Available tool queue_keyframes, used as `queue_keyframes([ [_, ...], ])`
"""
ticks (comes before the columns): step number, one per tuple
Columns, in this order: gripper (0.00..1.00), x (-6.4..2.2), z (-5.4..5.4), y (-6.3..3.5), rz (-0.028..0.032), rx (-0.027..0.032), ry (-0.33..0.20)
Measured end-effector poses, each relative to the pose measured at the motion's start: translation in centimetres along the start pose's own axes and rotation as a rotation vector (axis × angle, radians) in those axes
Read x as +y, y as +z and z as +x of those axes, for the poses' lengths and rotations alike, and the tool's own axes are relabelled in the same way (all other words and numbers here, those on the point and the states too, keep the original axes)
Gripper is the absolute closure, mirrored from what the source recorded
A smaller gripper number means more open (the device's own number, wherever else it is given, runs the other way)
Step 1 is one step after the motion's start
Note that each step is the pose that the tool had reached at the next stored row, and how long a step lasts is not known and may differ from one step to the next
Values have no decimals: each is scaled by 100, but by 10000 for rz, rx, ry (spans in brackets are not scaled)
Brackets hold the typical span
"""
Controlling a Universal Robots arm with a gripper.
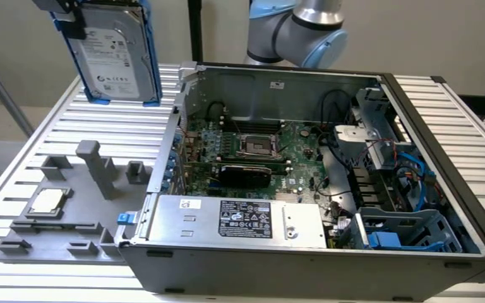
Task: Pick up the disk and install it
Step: 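Pick up the disk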
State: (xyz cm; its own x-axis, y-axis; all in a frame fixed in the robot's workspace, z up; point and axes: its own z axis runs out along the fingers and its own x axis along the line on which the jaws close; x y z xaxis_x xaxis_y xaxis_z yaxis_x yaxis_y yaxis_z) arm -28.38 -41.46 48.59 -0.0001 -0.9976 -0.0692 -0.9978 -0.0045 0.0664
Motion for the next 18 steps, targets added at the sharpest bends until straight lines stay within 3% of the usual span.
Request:
queue_keyframes([
  [5,67,-223,24,-37,-63,-19,3],
  [11,67,-495,106,-65,-70,-19,4],
  [18,67,-754,256,-92,-70,-19,4],
])
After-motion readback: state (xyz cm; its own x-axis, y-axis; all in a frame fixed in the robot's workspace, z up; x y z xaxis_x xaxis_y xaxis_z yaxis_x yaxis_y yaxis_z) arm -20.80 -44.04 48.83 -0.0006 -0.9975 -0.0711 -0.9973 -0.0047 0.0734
